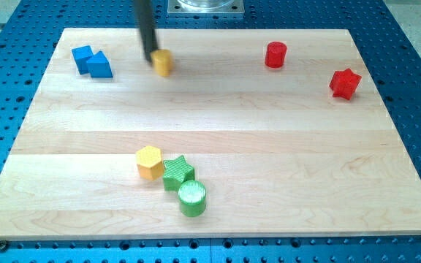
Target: Slide the yellow heart into the yellow hexagon
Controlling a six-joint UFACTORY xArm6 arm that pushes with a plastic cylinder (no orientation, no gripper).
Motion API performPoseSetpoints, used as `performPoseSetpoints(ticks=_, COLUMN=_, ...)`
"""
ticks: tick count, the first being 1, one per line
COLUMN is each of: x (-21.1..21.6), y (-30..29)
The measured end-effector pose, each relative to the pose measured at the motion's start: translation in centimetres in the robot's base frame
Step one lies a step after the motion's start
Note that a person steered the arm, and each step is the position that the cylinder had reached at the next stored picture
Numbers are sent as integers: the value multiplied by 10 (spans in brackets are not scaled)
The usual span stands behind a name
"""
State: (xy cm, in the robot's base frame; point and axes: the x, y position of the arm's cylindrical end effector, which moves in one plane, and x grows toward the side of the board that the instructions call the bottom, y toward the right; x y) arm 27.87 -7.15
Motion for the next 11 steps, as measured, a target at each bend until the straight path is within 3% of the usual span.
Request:
performPoseSetpoints(ticks=1, x=-5, y=27)
performPoseSetpoints(ticks=2, x=60, y=32)
performPoseSetpoints(ticks=3, x=45, y=33)
performPoseSetpoints(ticks=4, x=5, y=-11)
performPoseSetpoints(ticks=5, x=122, y=-12)
performPoseSetpoints(ticks=6, x=166, y=-11)
performPoseSetpoints(ticks=7, x=136, y=-3)
performPoseSetpoints(ticks=9, x=185, y=-14)
performPoseSetpoints(ticks=11, x=183, y=2)
